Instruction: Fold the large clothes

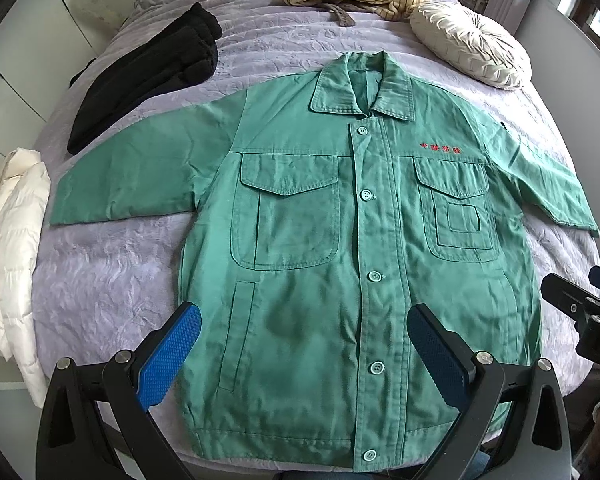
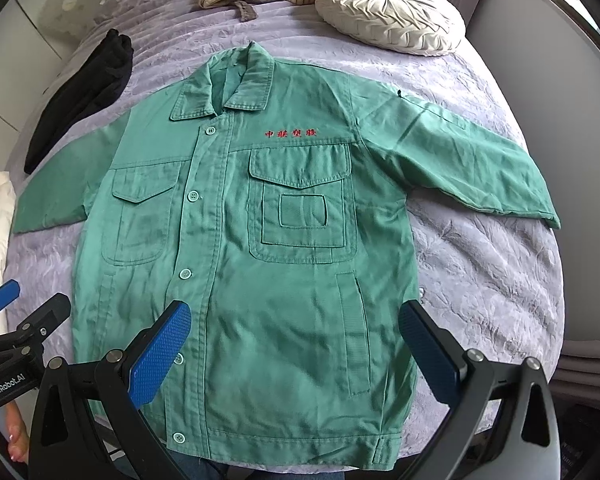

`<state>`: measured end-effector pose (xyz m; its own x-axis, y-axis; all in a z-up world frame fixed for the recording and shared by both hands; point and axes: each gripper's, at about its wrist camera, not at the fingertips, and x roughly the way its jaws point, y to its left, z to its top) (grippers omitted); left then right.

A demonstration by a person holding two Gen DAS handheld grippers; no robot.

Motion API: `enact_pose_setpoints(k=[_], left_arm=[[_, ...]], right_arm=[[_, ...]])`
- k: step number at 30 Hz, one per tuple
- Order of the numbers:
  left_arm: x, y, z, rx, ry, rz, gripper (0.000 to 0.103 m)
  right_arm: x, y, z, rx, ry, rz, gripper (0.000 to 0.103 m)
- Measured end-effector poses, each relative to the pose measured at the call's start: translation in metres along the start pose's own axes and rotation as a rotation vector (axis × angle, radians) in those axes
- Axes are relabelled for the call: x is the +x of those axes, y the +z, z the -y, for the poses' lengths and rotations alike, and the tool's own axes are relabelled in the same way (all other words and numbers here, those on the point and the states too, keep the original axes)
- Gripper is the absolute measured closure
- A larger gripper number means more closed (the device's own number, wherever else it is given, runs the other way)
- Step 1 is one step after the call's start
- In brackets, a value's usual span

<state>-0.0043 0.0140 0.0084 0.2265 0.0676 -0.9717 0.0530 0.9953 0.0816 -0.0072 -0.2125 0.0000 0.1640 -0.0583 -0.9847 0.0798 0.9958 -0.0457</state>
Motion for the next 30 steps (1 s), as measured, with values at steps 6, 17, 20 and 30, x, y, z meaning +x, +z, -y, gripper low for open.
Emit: enact_pose_setpoints(k=[6, 17, 20, 30], left_arm=[[0.0000, -0.0001, -0.0008, 0.003, 0.011, -0.008, 0.000], [0.0014, -0.0003, -0.0010, -0.003, -0.021, -0.030, 0.000], [0.0013, -0.0003, -0.0010, -0.003, -0.021, -0.035, 0.000], [0.0018, -0.0007, -0.0007, -0.004, -0.034, -0.035, 0.000]], right_arm=[[0.0003, -0.0007, 0.0002, 0.004, 0.000, -0.002, 0.000], [0.0003, -0.0010, 0.0007, 0.007, 0.001, -0.004, 0.000], [-0.0001, -0.0021, 0.0012, 0.007, 0.000, -0.004, 0.000], [0.0008, -0.0044, 0.0021, 0.009, -0.002, -0.008, 0.000]])
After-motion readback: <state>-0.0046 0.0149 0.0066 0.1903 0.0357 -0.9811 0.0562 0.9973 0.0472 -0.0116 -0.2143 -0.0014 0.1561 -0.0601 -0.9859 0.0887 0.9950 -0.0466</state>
